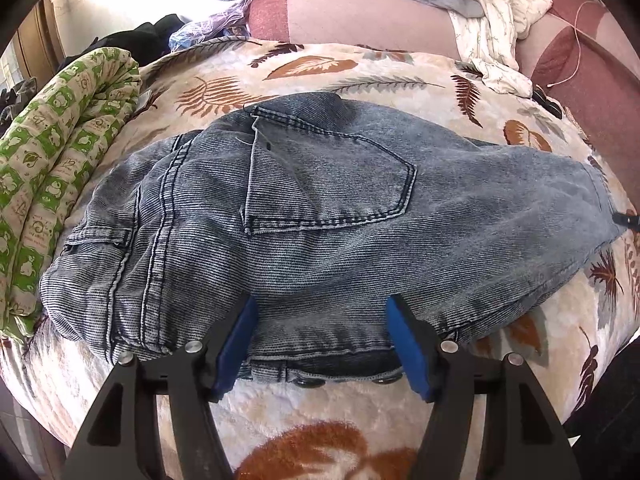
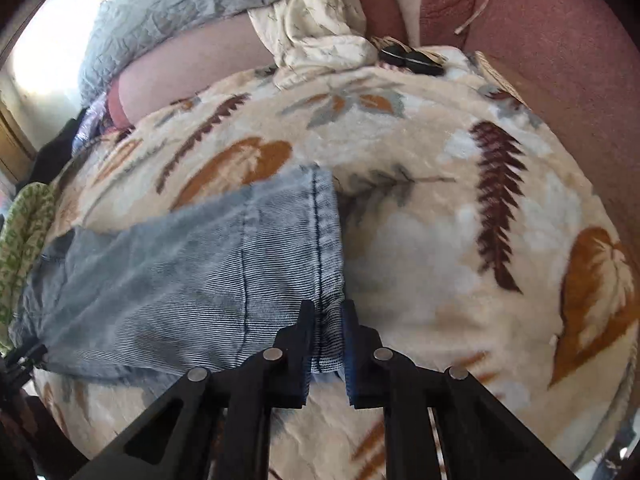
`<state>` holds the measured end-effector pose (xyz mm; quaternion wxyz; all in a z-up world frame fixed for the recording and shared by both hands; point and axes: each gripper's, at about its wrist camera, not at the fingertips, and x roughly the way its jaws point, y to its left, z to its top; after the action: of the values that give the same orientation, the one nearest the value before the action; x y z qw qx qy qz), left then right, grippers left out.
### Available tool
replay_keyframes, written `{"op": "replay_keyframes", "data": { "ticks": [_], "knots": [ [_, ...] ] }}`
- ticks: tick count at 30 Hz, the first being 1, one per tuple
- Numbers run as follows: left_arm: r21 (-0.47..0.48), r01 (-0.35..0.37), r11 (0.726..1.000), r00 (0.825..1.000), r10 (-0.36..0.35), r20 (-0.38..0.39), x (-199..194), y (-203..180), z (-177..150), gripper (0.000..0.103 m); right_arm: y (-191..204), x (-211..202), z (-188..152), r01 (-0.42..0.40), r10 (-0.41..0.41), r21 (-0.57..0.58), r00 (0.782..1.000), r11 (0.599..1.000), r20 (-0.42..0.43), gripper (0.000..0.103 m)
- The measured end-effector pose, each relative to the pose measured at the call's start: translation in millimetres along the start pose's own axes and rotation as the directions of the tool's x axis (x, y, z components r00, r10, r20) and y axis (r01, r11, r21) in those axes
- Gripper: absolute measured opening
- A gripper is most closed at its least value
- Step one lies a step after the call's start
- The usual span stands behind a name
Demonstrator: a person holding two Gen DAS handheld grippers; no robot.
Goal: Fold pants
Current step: 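Release the hem with the right tool and flatten the folded jeans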
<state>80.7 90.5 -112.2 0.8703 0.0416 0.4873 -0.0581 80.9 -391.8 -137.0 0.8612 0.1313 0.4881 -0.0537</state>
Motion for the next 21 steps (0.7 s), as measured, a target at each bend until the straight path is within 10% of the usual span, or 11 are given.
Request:
{"op": "replay_keyframes", "data": {
  "ticks": [12, 21],
  "knots": [
    [-0.002, 0.009, 1.0, 1.0, -0.009, -0.027, -4.6, 3.4, 0.0, 0.068, -5.2, 1.1, 4.5, 0.001, 0.0, 0.058, 1.0, 0.998, -0.026, 0.018],
    [-0.024, 0.07, 0.997, 0.995, -0.068, 0.068, -39.4, -7.5, 7.5, 0.068, 70.0, -32.0, 30.2, 0.054, -0.037, -0.106, 0.987, 0.993, 0.157, 0.039]
  ]
}}
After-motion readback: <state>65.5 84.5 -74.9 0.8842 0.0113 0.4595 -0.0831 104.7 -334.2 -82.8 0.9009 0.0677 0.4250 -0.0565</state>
